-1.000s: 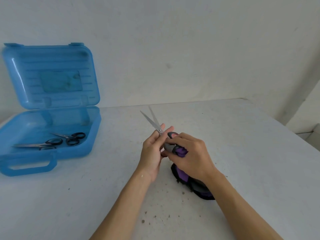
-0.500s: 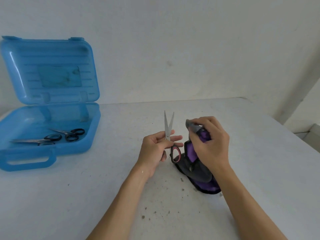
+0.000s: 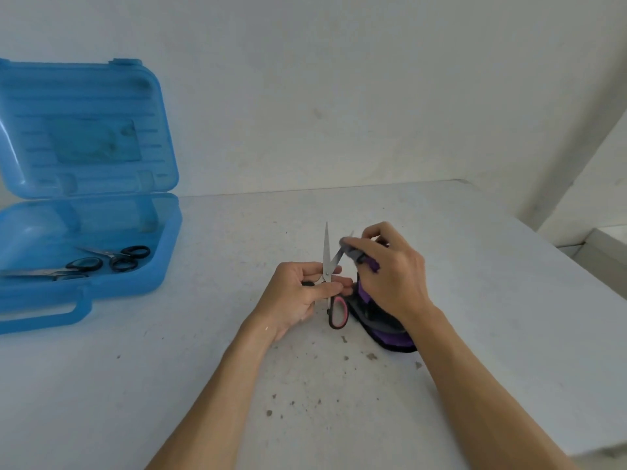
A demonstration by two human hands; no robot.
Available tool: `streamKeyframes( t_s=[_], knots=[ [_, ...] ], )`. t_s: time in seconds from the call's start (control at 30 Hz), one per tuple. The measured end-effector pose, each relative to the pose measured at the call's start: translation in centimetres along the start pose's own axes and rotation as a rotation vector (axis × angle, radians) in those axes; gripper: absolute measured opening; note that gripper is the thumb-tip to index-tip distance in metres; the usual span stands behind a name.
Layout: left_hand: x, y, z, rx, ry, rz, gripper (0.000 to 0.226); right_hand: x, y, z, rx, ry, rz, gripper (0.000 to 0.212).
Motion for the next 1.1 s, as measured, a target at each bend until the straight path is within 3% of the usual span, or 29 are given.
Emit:
streamKeyframes(
  t_s=[0.1,0.23,0.3,0.37,0.5,0.6,0.7,0.8,0.87,1.0,1.1],
  knots=[
    [-0.2,0.0,-0.2,0.005,0.005,-0.011,0.022,-0.5,-1.2,0.6,0.028,-0.085,-0.143,0.030],
    [-0.8,0.2,0.1,-0.004,-0.013,-0.040,0.029,0.5,1.2,0.0,-0.020,0.059,0.132,0.021],
    [-0.7,0.2,0.4,-0.011,-0.023,-0.060,0.030,0.2,1.4,-0.4,-0.018,0.104,0.168,0.024],
    [-0.2,-0.3,0.1,0.020,0.002,-0.074,0.029,-0.2,-0.2,-0.6,0.069,0.071,-0.008,0.023],
    [0.0,-0.7,-0.1,0.037,0.004,-0.075,0.012,-0.4,-3.0,1.0,0.092,-0.179,-0.296,0.031],
    [0.0,-0.4,0.3,0.071,-0.011,-0.057,0.015,0.6,-1.9,2.0,-0.004,-0.171,-0.214,0.033],
    [0.0,-0.2,0.7,0.143,-0.048,-0.082,0.029,1.7,0.0,1.8,-0.097,-0.026,-0.047,0.028],
    [0.0,-0.4,0.6,0.087,-0.025,-0.090,0.028,1.7,0.4,1.5,-0.119,0.091,0.058,0.022],
    [0.2,-0.6,0.2,0.095,0.020,-0.088,0.027,1.3,-0.4,1.0,-0.056,0.125,0.057,0.026],
    [0.4,-0.9,-0.1,0.131,0.022,-0.075,0.024,0.3,-1.9,1.1,0.056,-0.016,-0.155,0.020],
    [0.1,-0.8,0.3,0.182,-0.018,-0.121,0.028,0.8,-0.3,1.2,-0.027,0.002,-0.041,0.019]
  ],
)
Point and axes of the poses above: each hand's wrist, its own x-axis towards the middle knuckle, its own z-axis out of the palm, y = z × x, the point moved 4 cm from there along x, towards the middle knuckle, and after that the axes turned 7 degrees about -y, right-handed, at the moved point
